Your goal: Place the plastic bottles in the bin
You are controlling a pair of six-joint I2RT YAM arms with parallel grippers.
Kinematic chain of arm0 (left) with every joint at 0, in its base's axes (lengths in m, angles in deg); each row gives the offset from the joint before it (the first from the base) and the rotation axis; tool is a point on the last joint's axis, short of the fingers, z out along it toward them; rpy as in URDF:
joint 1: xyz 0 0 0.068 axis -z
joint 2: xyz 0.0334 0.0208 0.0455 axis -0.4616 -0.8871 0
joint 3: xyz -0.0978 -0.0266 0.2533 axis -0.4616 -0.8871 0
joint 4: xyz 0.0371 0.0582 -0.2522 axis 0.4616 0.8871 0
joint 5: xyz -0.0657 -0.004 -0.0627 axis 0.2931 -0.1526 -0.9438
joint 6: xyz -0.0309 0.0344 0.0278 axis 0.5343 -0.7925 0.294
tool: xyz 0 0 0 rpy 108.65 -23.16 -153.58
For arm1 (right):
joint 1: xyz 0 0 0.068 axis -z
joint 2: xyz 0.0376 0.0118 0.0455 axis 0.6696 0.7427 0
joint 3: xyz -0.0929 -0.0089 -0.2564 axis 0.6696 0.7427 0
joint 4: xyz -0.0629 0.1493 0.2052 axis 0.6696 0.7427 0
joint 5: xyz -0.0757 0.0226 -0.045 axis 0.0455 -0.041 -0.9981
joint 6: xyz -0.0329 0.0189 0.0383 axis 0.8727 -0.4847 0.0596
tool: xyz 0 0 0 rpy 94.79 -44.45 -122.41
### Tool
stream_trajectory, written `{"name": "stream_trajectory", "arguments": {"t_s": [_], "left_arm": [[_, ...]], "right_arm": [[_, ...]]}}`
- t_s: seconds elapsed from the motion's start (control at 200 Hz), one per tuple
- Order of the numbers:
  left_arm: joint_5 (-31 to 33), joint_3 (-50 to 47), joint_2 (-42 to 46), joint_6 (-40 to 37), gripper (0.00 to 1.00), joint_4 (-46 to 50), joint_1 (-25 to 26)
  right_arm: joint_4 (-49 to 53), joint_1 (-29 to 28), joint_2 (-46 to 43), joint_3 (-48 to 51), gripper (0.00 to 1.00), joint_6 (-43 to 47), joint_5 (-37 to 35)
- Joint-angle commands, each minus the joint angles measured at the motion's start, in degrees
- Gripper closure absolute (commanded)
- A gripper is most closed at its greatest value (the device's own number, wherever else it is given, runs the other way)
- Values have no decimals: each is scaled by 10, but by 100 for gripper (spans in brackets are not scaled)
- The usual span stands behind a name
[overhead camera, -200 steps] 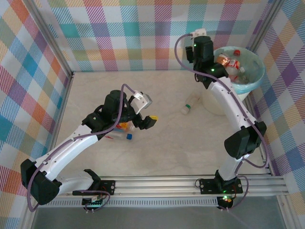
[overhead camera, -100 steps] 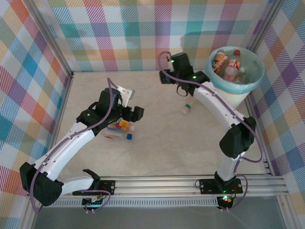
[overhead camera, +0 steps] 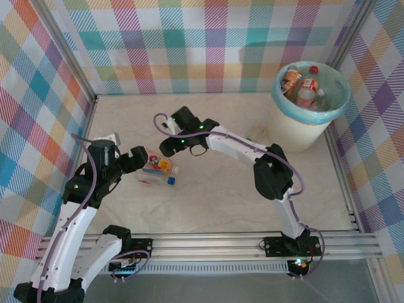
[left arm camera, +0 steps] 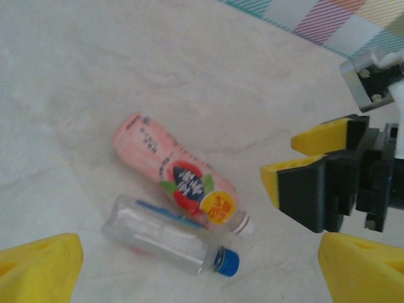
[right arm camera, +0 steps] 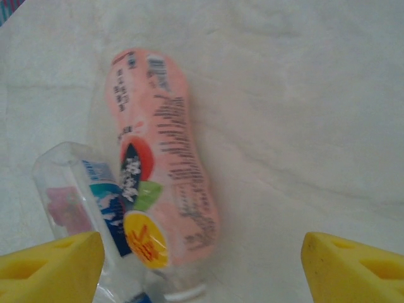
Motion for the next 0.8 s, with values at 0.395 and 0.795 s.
{"name": "stream_trajectory", "arguments": {"t_s": [0.395,0.795], "left_arm": [[4,-28,42,25,5,35,-12],[9,-32,43,25,5,29,-12]], "right_arm": [[81,-29,166,-170,16,28,60],[107,-33,197,-198,23,56,28]]}}
